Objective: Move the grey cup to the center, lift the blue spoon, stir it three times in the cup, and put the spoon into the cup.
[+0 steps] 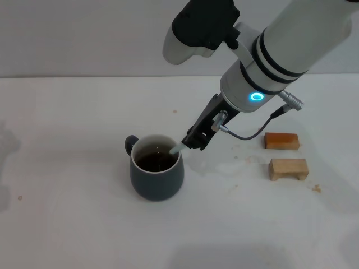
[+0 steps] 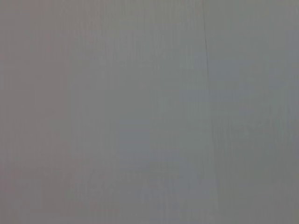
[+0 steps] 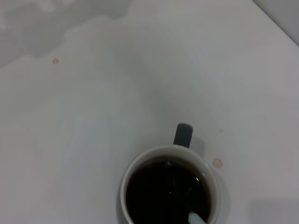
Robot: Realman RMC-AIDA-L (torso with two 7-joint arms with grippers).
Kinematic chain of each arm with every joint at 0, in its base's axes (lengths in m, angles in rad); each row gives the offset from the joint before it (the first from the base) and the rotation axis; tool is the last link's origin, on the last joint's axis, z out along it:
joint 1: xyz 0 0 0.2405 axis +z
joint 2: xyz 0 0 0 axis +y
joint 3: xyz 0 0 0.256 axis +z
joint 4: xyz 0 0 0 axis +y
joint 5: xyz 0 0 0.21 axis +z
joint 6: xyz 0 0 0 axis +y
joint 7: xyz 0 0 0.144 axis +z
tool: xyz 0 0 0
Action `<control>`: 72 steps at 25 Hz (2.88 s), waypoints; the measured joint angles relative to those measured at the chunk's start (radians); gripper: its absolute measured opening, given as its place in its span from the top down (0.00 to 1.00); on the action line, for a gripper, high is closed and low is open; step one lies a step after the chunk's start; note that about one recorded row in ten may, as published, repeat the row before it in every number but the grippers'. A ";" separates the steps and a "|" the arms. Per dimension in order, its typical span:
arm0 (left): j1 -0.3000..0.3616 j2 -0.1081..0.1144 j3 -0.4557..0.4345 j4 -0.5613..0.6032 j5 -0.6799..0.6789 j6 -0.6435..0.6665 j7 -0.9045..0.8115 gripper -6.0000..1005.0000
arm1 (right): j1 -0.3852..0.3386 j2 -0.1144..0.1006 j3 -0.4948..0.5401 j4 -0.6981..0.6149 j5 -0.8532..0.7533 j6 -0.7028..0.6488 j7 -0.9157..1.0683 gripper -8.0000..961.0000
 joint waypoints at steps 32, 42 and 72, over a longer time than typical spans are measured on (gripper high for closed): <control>0.021 -0.002 0.011 -0.028 0.000 0.000 0.000 1.00 | 0.025 0.003 0.009 0.006 0.005 -0.024 -0.010 0.88; 0.016 -0.002 0.011 -0.025 -0.005 0.000 0.000 1.00 | 0.046 0.002 0.009 -0.018 0.000 -0.059 -0.012 0.88; 0.012 -0.003 0.009 -0.024 -0.005 -0.001 0.000 1.00 | 0.084 0.004 0.006 -0.041 0.026 -0.034 -0.014 0.88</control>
